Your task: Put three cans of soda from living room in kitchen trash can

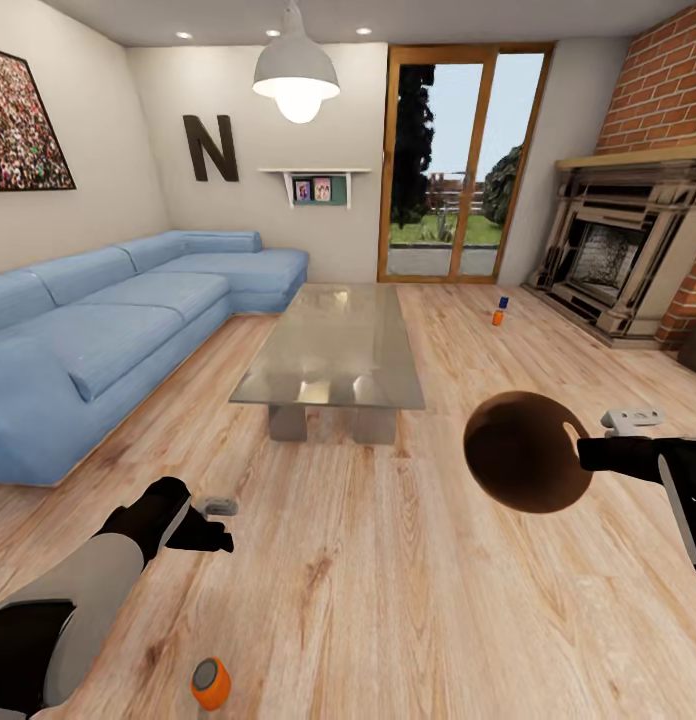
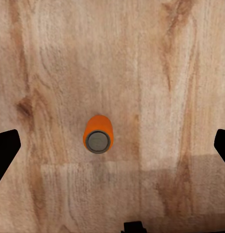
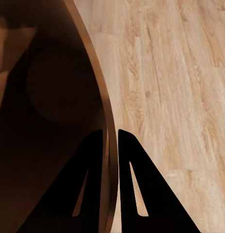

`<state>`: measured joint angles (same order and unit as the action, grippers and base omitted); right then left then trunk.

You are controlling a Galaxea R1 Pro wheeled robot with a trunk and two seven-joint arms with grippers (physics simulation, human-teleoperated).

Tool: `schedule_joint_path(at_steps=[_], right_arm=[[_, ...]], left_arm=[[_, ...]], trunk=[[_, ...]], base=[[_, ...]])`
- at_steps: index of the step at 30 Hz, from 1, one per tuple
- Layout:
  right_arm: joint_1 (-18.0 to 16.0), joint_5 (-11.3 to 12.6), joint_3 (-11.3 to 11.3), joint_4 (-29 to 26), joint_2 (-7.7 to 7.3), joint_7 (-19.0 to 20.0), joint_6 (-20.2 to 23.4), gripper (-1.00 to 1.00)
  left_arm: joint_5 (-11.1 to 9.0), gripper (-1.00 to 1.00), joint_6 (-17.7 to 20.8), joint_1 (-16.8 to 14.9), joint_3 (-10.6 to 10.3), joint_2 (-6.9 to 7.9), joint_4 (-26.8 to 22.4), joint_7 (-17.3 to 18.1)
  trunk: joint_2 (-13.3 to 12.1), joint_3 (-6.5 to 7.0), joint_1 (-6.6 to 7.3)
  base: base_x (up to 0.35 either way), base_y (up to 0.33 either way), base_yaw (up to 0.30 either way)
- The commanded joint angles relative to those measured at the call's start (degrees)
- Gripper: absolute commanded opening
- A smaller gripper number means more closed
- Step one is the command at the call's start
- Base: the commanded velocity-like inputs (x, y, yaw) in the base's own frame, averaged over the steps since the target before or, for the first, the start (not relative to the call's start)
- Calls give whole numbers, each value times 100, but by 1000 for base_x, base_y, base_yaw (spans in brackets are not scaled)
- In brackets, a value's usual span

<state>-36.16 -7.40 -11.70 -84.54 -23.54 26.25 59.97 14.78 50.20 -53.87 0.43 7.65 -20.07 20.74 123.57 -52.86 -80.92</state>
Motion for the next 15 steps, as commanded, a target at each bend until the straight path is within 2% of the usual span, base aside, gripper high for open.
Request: schedule_joint_path(at_steps=[1, 15], right_arm=[[-5, 63, 3, -3, 0, 21, 3, -100], [4, 63, 16, -1, -1, 21, 3, -100]], left_arm=[[-3, 100, -4, 0, 0, 0, 1, 0], [-3, 100, -27, -1, 1, 3, 3, 0]], trunk=[[42, -17, -22], [604, -269, -329]], base=[[0, 0, 0], [0, 0, 0]])
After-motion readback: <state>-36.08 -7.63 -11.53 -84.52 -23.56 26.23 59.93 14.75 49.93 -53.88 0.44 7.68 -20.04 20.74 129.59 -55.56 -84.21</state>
